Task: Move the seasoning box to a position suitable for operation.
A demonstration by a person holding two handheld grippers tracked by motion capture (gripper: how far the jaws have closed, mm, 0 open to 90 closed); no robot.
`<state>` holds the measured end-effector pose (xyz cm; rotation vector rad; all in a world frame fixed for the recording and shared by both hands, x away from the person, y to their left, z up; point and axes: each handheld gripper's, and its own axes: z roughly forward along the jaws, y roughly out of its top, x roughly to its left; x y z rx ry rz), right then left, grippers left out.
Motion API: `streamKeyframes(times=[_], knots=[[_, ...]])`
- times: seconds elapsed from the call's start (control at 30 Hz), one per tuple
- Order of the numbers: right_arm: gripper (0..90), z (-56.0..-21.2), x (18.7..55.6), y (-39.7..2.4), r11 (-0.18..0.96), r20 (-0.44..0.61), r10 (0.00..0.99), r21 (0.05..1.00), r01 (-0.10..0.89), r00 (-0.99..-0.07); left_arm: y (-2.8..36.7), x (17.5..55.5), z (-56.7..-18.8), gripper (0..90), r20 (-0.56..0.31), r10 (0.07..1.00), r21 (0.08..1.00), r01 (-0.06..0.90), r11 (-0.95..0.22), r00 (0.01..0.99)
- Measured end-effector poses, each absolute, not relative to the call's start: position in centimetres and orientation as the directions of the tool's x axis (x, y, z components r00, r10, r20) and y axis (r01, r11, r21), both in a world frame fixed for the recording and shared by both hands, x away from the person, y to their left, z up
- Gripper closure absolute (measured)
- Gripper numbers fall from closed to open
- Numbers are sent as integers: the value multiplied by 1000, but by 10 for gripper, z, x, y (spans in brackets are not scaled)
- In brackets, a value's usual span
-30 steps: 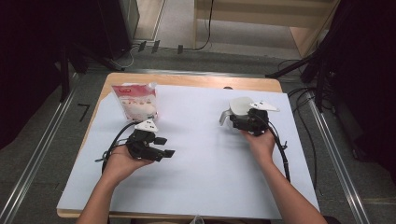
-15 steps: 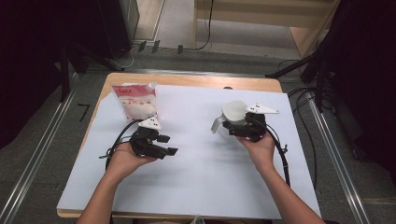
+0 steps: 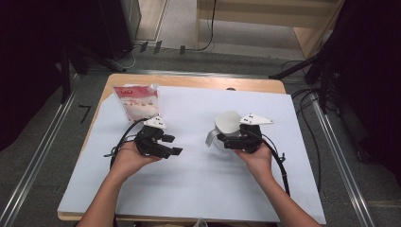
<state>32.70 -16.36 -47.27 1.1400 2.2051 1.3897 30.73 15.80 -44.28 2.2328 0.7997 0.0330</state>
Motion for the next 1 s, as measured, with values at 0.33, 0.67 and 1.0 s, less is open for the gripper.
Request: streamKeyframes(times=[0.33, 0.67, 1.0], knots=[[130, -478, 311, -144, 271, 130, 707, 858, 436, -695, 157, 313, -444, 407, -223, 552, 663, 540, -518, 804], [130, -486, 301, -129, 298, 120, 684, 855, 425, -720, 158, 313, -444, 409, -228, 556, 667, 544, -509, 799], [126, -494, 300, -128, 295, 117, 675, 862, 412, -728, 156, 313, -443, 408, -221, 547, 668, 534, -519, 807]])
